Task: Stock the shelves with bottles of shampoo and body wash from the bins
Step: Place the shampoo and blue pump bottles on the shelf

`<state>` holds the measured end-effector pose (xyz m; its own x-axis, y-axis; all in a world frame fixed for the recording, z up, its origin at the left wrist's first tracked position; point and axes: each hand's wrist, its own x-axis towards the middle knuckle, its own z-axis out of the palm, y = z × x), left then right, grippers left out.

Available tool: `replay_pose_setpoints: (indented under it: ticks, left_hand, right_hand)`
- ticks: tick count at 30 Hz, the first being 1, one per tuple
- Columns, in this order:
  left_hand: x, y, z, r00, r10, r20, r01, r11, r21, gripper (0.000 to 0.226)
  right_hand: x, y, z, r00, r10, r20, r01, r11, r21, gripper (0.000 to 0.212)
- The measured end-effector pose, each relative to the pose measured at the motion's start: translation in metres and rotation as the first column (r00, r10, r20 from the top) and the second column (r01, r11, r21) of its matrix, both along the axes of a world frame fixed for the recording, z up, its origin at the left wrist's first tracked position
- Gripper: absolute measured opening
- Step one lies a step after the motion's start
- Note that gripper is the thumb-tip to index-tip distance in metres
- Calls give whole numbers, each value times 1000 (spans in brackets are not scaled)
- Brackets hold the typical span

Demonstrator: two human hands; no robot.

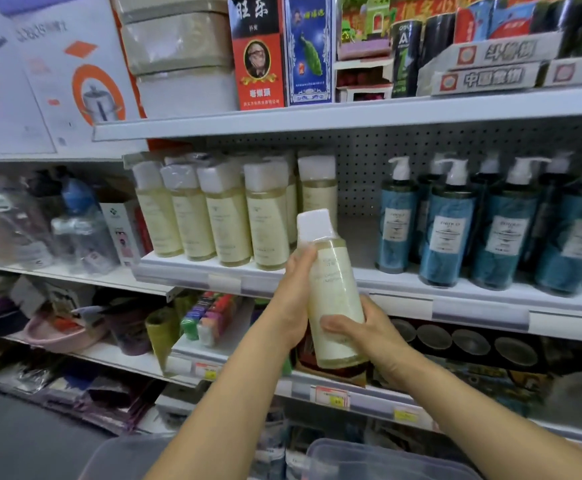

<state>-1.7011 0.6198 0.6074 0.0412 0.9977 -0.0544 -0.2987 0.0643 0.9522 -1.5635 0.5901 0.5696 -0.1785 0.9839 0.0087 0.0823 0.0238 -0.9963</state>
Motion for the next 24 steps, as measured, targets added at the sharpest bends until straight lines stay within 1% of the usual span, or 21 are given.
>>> replay_pose_setpoints:
  ticks: [2, 3, 7, 10, 15, 20, 24]
  left_hand:
    - [-1, 1, 6, 995, -67, -73, 71, 996, 52, 51]
    - [-2, 2, 9, 991, -87, -104, 95, 993, 73, 50]
    - [-8, 12, 20, 972, -128, -199, 156, 978, 135, 50]
    - [-12, 23, 30, 967, -123, -223, 163, 972, 172, 52]
    - [-20, 52, 42, 966, -113, -233, 164, 963, 214, 60]
    - [-27, 77, 45, 965, -114, -235, 165, 963, 210, 55]
    - [-28, 92, 41, 961, -113, -251, 162, 970, 183, 55]
  right_hand:
    - [-6, 11, 12, 997, -67, -33, 68, 997, 33, 50]
    - [-8, 16, 18, 995, -92, -42, 94, 994, 55, 47]
    - [-13, 38, 40, 986, -165, -21, 166, 973, 162, 53]
    - [-18, 54, 52, 981, -193, 13, 185, 956, 227, 53]
    - [-29, 79, 62, 980, -196, -29, 197, 945, 260, 54]
    - [-35, 105, 64, 973, -231, 2, 220, 930, 293, 60]
    - [-36, 125, 57, 962, -272, 20, 256, 926, 277, 68]
